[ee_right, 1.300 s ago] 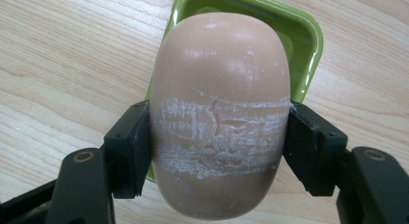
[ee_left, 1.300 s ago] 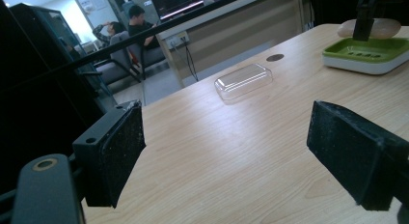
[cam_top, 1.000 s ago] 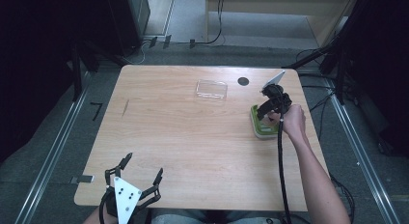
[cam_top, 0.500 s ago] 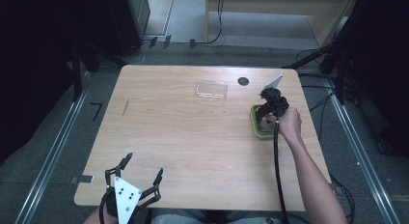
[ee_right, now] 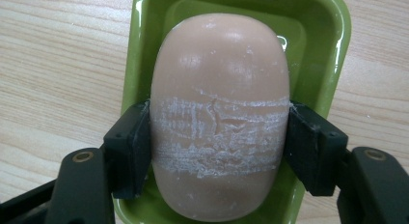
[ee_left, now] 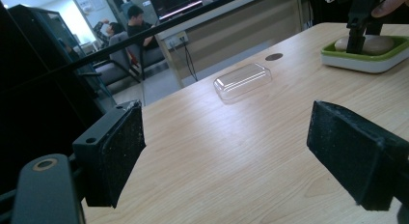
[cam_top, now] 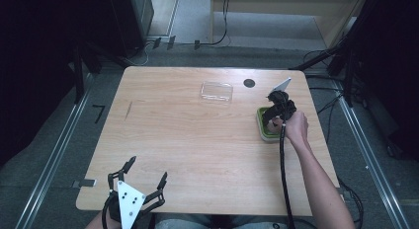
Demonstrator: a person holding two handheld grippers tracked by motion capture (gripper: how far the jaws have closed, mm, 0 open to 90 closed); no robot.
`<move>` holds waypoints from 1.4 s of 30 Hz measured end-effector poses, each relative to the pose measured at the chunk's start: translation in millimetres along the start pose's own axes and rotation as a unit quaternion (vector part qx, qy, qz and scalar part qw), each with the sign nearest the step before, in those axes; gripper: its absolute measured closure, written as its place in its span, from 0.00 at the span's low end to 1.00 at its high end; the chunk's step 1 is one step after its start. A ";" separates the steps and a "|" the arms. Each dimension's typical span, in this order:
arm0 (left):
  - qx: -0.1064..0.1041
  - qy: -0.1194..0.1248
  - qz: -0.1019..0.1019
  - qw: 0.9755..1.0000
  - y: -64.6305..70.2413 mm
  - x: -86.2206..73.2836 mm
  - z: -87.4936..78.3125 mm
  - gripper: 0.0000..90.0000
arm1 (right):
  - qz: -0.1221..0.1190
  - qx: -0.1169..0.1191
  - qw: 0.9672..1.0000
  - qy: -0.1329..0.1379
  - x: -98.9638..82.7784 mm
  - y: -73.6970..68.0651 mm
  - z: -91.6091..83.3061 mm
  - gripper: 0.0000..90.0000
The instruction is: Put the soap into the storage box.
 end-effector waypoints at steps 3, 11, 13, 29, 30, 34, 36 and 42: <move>0.000 0.000 0.000 1.000 0.0 0.0 -0.1 0.15 | 0.000 0.002 1.000 -0.001 -0.2 0.5 1.6 0.37; 0.001 0.000 0.000 1.000 -0.3 -0.1 -0.4 0.15 | 0.004 0.001 1.000 0.008 0.1 0.5 -0.7 0.36; 0.001 0.001 0.000 1.000 -0.2 -0.1 -0.3 0.15 | 0.001 0.002 1.000 0.007 -0.1 0.7 -0.7 0.35; 0.000 0.005 0.006 1.000 1.2 0.8 0.3 0.15 | -0.025 0.002 1.000 0.011 -20.0 1.9 -22.2 0.15; 0.000 0.004 0.006 1.000 1.0 0.7 0.1 0.15 | -0.025 0.002 1.000 0.011 -20.0 1.9 -22.2 0.15; 0.001 0.005 0.006 1.000 1.2 0.8 -0.4 0.15 | -0.037 0.006 0.999 0.010 -28.4 2.8 -25.1 0.12; 0.002 0.007 0.006 1.000 0.9 0.8 -0.8 0.15 | -0.044 0.006 0.999 0.014 -35.0 2.5 -29.8 0.11; 0.000 0.006 0.007 1.000 1.5 0.9 -0.5 0.15 | -0.057 0.010 0.998 0.025 -48.0 2.6 -42.7 0.10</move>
Point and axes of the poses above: each handheld gripper's, and its own axes: z roughly forward along the jaws, x roughly out of its top, y roughly to its right, the point moved 5 cm from there along z, roughly forward along the jaws, and after that the axes turned 10 degrees about z, right-handed, at the moved point
